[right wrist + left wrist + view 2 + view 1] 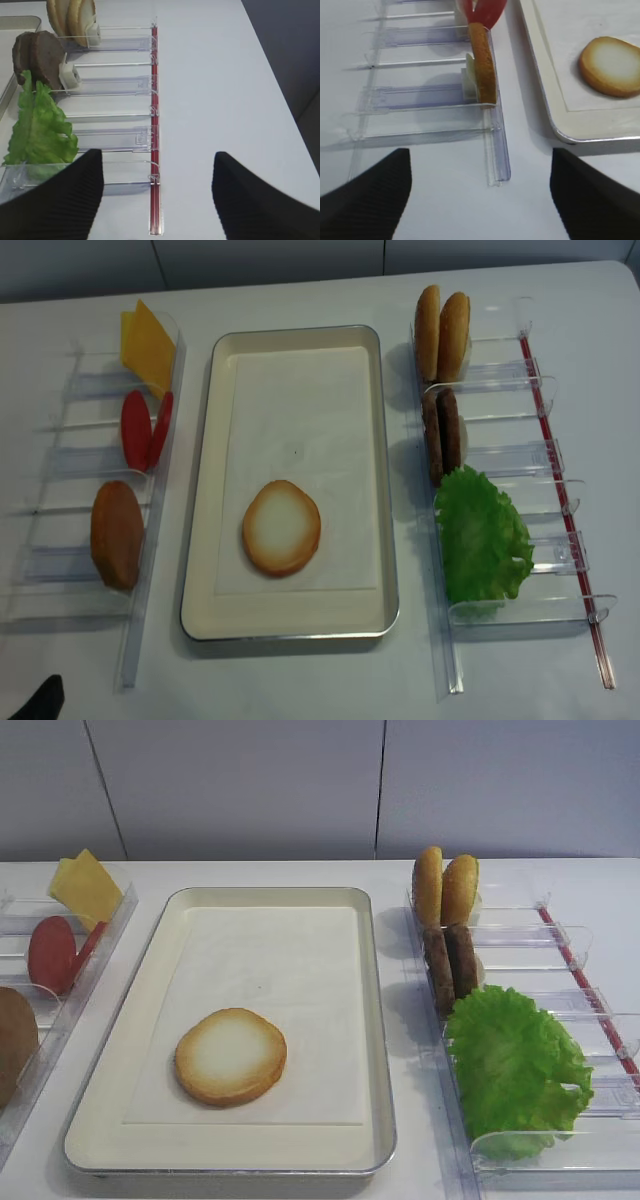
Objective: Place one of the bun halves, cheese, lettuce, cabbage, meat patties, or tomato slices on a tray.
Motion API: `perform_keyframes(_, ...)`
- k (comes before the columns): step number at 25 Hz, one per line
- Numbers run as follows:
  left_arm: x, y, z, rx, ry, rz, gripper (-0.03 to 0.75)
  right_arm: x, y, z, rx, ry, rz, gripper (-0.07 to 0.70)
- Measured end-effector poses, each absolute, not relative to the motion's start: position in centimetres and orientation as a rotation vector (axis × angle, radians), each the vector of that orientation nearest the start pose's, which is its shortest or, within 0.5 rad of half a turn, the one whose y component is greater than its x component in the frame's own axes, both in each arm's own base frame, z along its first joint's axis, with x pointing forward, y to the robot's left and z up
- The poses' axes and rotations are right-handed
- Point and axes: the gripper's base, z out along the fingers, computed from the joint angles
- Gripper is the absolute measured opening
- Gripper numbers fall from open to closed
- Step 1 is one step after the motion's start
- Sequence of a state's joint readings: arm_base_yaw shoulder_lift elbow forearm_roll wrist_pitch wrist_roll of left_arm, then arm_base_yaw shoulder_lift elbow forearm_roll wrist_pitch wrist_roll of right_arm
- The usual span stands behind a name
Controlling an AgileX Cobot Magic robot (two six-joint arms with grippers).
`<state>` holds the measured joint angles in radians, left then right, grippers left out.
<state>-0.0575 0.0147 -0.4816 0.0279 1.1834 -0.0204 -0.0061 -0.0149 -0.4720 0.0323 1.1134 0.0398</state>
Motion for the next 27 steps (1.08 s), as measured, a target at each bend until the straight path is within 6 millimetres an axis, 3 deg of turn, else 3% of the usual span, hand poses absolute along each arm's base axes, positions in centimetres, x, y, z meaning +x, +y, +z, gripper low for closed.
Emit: perform_keyframes(27,-1.12,0.26,26.25,-0.013,2.167,0.017,0.556,-0.63,0.28,26.53,0.048,2.110,0.062,0.505)
